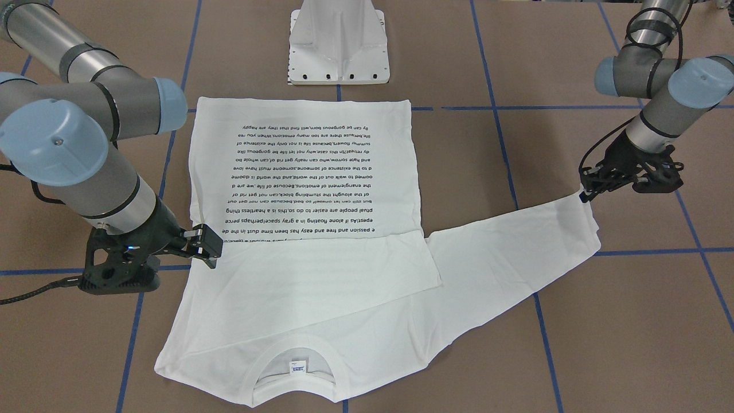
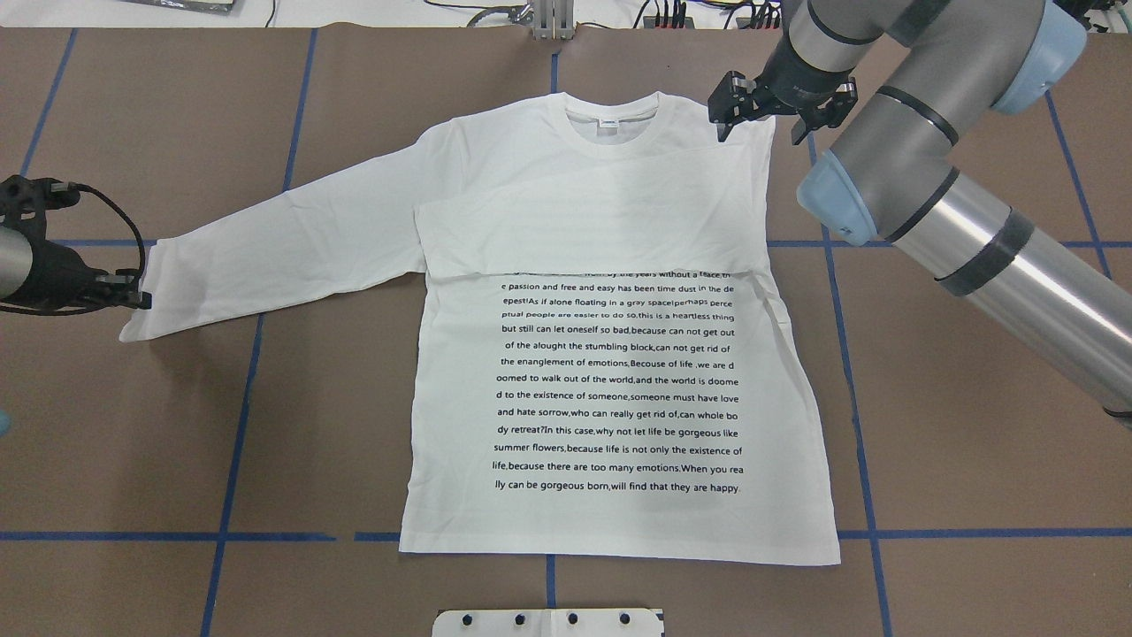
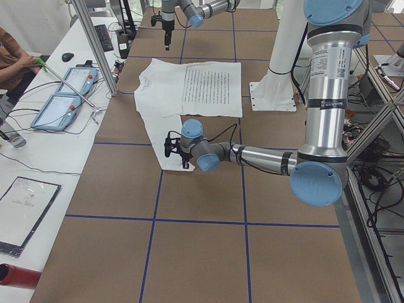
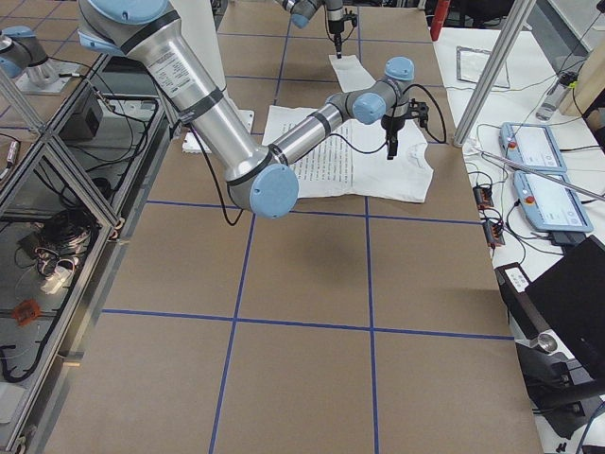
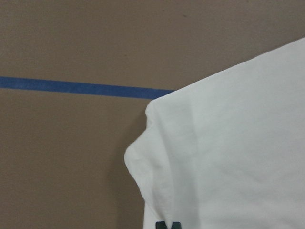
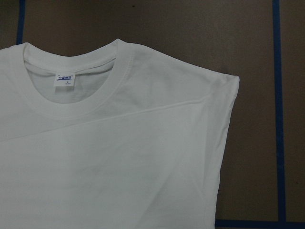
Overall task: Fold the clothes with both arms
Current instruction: 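Grasp the sleeve cuff nearest the left gripper while the right gripper withdraws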
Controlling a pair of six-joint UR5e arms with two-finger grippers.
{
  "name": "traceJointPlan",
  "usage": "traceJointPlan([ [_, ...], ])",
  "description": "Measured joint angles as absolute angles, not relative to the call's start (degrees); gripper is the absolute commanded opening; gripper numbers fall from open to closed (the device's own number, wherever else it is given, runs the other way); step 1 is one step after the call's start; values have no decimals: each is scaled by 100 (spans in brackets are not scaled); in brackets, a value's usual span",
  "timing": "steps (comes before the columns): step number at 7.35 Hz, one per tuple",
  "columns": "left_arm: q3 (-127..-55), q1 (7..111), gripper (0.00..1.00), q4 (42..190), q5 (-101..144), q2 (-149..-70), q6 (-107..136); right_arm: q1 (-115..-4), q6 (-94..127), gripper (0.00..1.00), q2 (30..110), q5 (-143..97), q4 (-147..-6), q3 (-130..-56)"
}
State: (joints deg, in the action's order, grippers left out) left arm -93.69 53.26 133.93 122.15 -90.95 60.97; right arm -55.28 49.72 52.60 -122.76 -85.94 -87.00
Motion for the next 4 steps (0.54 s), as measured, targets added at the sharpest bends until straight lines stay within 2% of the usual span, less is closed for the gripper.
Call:
traceJointPlan([
  [2, -9722, 5326, 0, 12356, 12418, -9894, 6397, -5592, 4959, 100, 5852, -12301, -8597, -9230],
  [4, -9875, 5307, 0, 10849, 12706, -11240, 6763, -5620, 4902, 100, 6542, -12304, -8598, -9747],
])
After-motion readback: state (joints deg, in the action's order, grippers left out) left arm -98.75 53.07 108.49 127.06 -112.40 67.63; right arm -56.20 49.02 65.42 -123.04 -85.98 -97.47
